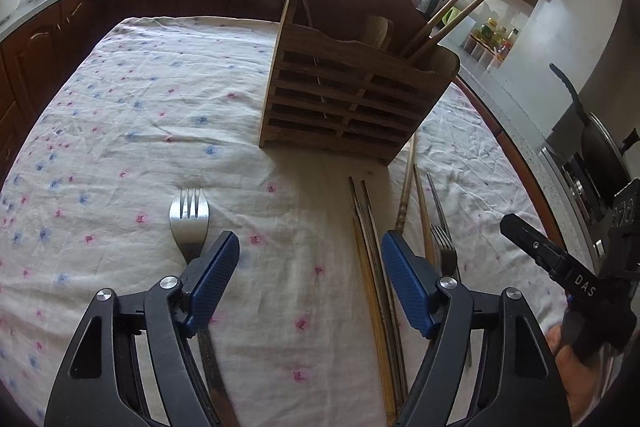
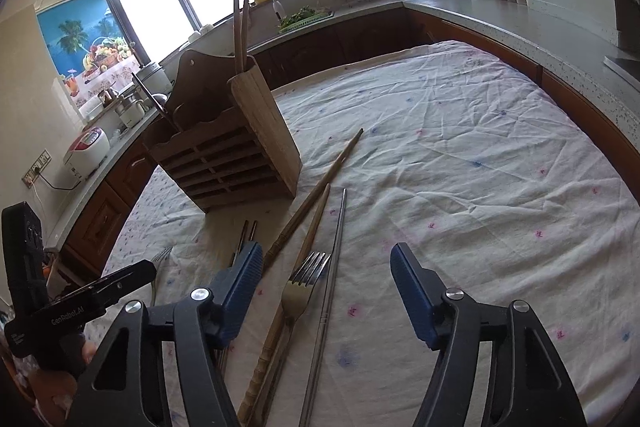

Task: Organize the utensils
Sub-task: 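Close the left tool on a steel chopstick while the right tool grasps a steel chopstick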

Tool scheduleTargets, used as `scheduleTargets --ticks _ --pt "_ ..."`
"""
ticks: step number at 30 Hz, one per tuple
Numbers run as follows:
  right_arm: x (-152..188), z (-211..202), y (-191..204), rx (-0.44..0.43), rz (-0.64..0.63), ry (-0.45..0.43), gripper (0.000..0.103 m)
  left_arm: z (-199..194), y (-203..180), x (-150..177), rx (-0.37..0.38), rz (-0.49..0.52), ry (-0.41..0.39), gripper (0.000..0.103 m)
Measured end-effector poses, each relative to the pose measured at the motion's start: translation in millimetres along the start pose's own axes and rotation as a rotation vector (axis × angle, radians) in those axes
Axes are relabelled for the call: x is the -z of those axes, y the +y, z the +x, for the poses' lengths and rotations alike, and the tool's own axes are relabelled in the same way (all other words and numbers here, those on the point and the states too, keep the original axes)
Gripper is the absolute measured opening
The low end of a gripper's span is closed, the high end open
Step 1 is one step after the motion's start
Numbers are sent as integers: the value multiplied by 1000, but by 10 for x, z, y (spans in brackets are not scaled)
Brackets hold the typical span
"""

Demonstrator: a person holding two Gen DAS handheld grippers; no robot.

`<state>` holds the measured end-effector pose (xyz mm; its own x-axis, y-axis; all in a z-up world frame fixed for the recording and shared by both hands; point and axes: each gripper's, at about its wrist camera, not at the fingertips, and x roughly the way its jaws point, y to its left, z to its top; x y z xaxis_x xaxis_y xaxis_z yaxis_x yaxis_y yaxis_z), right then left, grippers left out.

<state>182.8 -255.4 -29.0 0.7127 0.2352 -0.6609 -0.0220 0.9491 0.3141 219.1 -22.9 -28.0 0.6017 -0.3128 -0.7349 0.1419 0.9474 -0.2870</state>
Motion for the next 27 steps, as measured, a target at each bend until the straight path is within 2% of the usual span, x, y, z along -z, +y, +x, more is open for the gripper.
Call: scheduleTargets --ticks 4,8,10,13,15,18,22,23,27 --pt "-22 171 -5 15 -8 32 49 174 -78 -85 8 19 26 60" --pt "-56 329 12 22 -24 60 39 356 -163 -139 18 38 59 52" --pt "-78 411 16 25 -36 77 30 450 -201 -164 16 51 77 50" --pt "-120 540 8 35 -48 101 25 566 -255 -207 22 73 99 42" --pt "-149 608 5 41 -55 110 22 626 -286 -237 18 88 108 40" --pt "-193 700 0 51 -68 121 20 715 -311 -274 14 105 124 38" --pt "-224 801 2 65 -87 138 19 838 -338 -296 2 116 147 31" --pt "-227 831 5 69 -90 145 19 878 -339 -291 4 119 159 27" --pt "-212 926 53 96 -133 154 16 914 -432 -280 -38 176 139 22"
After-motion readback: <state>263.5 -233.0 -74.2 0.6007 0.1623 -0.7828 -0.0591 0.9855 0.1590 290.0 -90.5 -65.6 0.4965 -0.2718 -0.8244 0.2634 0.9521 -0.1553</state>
